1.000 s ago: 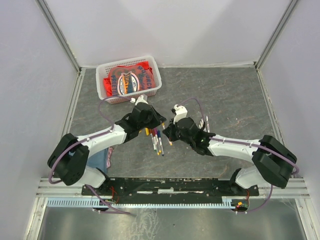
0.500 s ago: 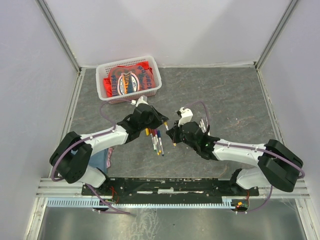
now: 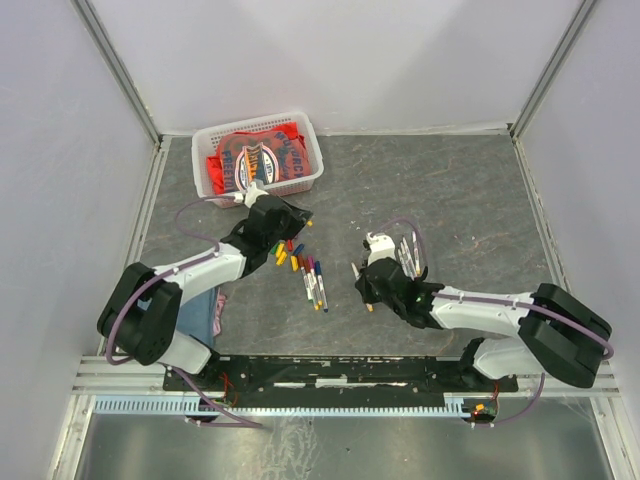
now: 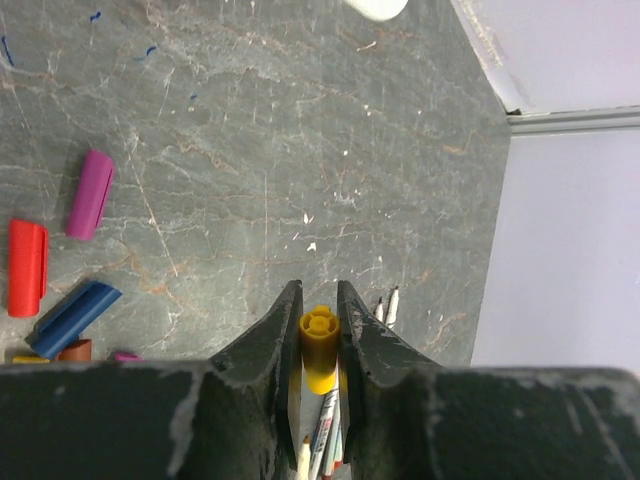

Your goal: Open the pen caps

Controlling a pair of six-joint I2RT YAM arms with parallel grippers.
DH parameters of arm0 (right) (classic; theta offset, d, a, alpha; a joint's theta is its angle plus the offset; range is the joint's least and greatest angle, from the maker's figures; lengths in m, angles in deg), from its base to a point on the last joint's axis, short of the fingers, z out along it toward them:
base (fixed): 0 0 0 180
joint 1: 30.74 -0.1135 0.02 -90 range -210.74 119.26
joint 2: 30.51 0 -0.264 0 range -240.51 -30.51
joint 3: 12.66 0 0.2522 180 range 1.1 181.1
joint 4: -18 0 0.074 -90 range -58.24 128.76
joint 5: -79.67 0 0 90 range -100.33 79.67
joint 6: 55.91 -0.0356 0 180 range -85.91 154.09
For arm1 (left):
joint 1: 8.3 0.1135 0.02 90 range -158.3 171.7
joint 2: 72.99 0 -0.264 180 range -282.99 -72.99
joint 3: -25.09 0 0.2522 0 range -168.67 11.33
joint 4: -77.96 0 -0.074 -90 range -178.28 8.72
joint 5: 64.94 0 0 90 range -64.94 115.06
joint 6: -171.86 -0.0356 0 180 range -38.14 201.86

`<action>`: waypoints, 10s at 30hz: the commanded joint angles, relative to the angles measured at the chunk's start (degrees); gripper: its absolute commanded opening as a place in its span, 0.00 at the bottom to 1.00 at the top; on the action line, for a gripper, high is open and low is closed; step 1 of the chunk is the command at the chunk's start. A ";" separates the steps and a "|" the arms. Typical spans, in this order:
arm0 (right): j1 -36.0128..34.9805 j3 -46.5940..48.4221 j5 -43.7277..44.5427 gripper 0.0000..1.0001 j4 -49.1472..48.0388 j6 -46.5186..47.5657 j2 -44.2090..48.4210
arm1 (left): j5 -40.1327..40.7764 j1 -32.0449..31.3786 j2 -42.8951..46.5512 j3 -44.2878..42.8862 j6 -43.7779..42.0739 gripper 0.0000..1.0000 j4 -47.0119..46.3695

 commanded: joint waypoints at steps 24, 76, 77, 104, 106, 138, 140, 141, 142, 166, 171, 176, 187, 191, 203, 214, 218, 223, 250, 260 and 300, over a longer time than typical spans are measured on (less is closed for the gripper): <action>7.52 7.51 8.31 0.18 -0.13 -5.55 -11.47 | 14.16 -1.44 2.32 2.09 -26.60 0.06 20.56; -6.39 22.70 7.76 0.47 6.12 0.05 -17.57 | 15.63 -6.11 10.80 3.37 -24.27 0.36 20.31; -6.54 22.99 7.60 0.47 6.16 -0.26 -18.24 | 15.44 -6.11 11.20 3.44 -24.19 0.36 20.31; -9.15 24.18 8.72 0.46 6.88 -2.27 -24.34 | 14.47 -6.11 12.90 6.37 -23.62 0.36 18.43; -9.28 24.16 8.81 0.46 7.27 -2.28 -24.38 | 14.43 -6.11 12.77 6.37 -23.59 0.36 18.37; -12.15 11.33 12.38 0.01 0.68 -5.84 -12.77 | -3.26 -6.46 9.74 4.40 -17.04 0.48 12.56; -12.14 9.52 11.36 0.01 -1.76 -5.52 -10.62 | -5.30 -6.46 8.93 4.43 -16.15 0.48 11.51; -12.07 8.70 10.90 0.01 -3.07 -5.39 -9.87 | -6.41 -6.46 8.42 4.51 -15.87 0.49 10.57; -12.18 7.98 10.17 0.01 -4.36 -5.32 -9.15 | -7.54 -6.42 7.94 4.59 -15.51 0.49 9.97; -11.98 3.94 2.32 0.01 -14.49 -6.22 -2.13 | -15.10 -6.44 5.55 7.14 -12.17 0.46 2.80; -11.50 3.31 1.86 0.01 -14.96 -7.01 -1.29 | -14.51 -6.39 7.83 8.57 -11.65 0.37 2.28; -10.68 2.76 0.68 0.01 -15.52 -7.70 -1.05 | -14.16 -6.38 9.03 9.60 -11.06 0.30 1.69; -8.33 0.91 -1.71 0.01 -17.91 -9.36 -0.77 | -16.25 -6.38 8.79 10.13 -10.90 0.03 -0.41; -7.52 -0.04 -2.82 0.01 -18.90 -9.54 -0.03 | -16.88 -6.38 8.77 10.57 -11.07 0.03 -1.55; -5.10 2.54 -7.03 0.14 -14.70 -7.49 1.39 | -20.47 -6.38 6.61 7.17 -11.66 0.03 -4.06; -2.94 0.70 -8.67 0.01 -16.07 -7.01 2.16 | -20.82 -6.46 5.55 6.05 -8.76 0.03 -5.08; -2.83 0.62 -8.15 0.01 -15.58 -5.98 2.29 | -18.12 -6.46 5.96 5.12 -9.87 0.03 -1.77; -2.86 1.55 -6.61 0.01 -12.62 -4.12 1.74 | -13.62 -6.47 5.73 3.82 -10.30 0.03 0.78; -6.10 7.92 6.93 0.01 1.77 0.22 -6.59 | 15.62 -12.60 -6.47 -21.86 -13.81 0.03 22.28; -6.96 8.85 11.26 0.01 4.47 0.95 -7.54 | 22.33 -12.84 -10.80 -28.36 -14.19 0.03 28.30; 6.24 4.70 8.89 0.01 12.91 -4.82 0.90 | 23.14 -8.95 -6.46 -12.79 -31.39 0.10 37.43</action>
